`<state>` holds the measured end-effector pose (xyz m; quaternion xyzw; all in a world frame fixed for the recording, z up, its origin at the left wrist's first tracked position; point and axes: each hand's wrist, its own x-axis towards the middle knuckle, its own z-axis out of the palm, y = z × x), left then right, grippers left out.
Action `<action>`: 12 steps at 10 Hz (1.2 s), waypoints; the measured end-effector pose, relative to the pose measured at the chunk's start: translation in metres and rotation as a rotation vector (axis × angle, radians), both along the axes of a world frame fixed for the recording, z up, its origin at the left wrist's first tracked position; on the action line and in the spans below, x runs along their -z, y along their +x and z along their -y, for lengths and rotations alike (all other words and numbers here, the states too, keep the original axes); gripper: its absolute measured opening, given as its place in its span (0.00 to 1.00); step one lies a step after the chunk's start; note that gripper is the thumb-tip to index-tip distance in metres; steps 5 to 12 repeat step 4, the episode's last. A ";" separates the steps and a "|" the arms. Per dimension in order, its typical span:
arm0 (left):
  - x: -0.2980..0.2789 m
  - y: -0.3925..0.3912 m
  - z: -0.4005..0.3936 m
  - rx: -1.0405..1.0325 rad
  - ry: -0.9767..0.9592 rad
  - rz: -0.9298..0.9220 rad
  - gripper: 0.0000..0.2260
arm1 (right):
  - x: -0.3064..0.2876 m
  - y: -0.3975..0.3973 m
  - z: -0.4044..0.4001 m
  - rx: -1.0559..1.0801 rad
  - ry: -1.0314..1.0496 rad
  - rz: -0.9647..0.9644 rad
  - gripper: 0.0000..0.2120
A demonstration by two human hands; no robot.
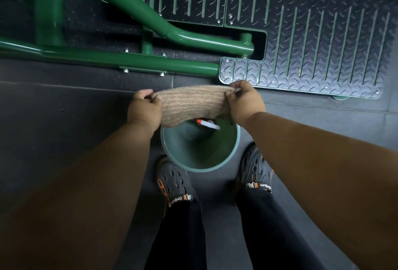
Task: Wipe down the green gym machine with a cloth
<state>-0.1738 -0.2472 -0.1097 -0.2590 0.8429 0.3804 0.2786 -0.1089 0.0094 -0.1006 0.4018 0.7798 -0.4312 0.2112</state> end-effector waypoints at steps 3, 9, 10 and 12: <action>-0.003 0.016 0.005 0.242 -0.159 -0.176 0.20 | -0.015 0.013 0.014 -0.279 0.246 -0.120 0.29; -0.012 0.021 0.006 0.300 -0.120 -0.203 0.17 | -0.025 0.013 0.019 -0.359 0.282 -0.106 0.25; -0.012 0.021 0.006 0.300 -0.120 -0.203 0.17 | -0.025 0.013 0.019 -0.359 0.282 -0.106 0.25; -0.012 0.021 0.006 0.300 -0.120 -0.203 0.17 | -0.025 0.013 0.019 -0.359 0.282 -0.106 0.25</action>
